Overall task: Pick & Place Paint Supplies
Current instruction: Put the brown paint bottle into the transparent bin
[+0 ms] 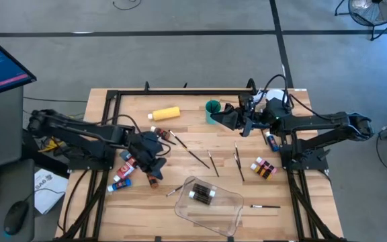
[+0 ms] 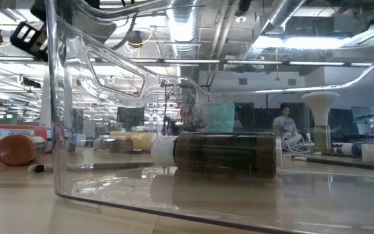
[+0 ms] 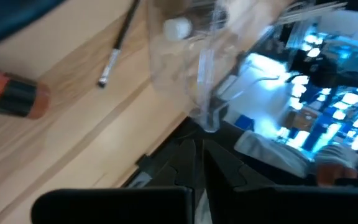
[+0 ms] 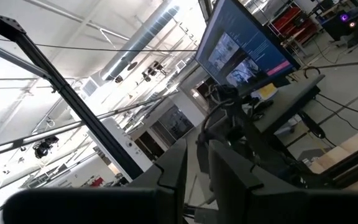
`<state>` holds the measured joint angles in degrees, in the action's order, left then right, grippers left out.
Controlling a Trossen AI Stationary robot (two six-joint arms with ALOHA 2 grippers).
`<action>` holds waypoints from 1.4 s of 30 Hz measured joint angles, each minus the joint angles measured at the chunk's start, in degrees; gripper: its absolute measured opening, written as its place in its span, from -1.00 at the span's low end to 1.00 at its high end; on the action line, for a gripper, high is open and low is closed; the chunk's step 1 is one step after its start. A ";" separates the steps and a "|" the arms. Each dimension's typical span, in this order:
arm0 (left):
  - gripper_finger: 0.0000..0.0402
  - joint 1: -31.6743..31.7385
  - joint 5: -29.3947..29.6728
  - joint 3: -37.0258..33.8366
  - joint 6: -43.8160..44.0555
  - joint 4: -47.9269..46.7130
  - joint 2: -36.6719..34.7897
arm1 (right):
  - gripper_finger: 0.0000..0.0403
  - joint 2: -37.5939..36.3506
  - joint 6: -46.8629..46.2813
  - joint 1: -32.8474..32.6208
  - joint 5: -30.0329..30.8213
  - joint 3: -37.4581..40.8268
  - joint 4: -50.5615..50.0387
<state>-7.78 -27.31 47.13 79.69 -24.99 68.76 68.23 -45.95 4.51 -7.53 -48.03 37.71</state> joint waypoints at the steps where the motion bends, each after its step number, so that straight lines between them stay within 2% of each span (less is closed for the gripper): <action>1: -0.99 -0.27 0.00 0.00 -0.15 -0.31 0.68 | -0.70 0.02 0.00 0.00 0.00 0.00 -0.02; 7: -0.99 -1.73 -0.52 0.00 -0.84 -4.00 4.18 | -0.70 0.02 -0.13 0.00 0.00 0.00 -0.95; 12: -0.99 -1.71 0.42 -0.02 2.23 -15.93 4.80 | -0.70 0.02 -0.13 0.00 0.00 0.02 -2.78; 17: -0.99 -2.72 5.02 -0.09 4.49 -25.36 3.86 | -0.70 0.02 -0.14 0.00 0.00 0.02 -5.10; 27: -0.99 -5.49 14.02 -0.09 10.79 -24.92 3.34 | -0.70 0.02 -0.15 0.00 0.00 0.02 -7.52; 34: -0.97 -9.28 16.03 -0.09 23.76 -24.92 3.36 | -0.70 0.02 -0.15 0.00 0.00 0.02 -7.56; 39: -0.82 -12.01 18.97 -0.09 34.51 -24.09 3.73 | -0.70 0.02 -0.15 0.00 0.00 0.02 -7.58; 42: -0.68 -12.66 19.41 -0.09 36.97 -23.80 3.73 | -0.70 0.02 -0.15 0.00 0.00 0.02 -7.58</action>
<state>-20.45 -7.91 47.05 116.66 -48.78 72.49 68.25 -46.11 4.51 -7.53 -48.01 30.13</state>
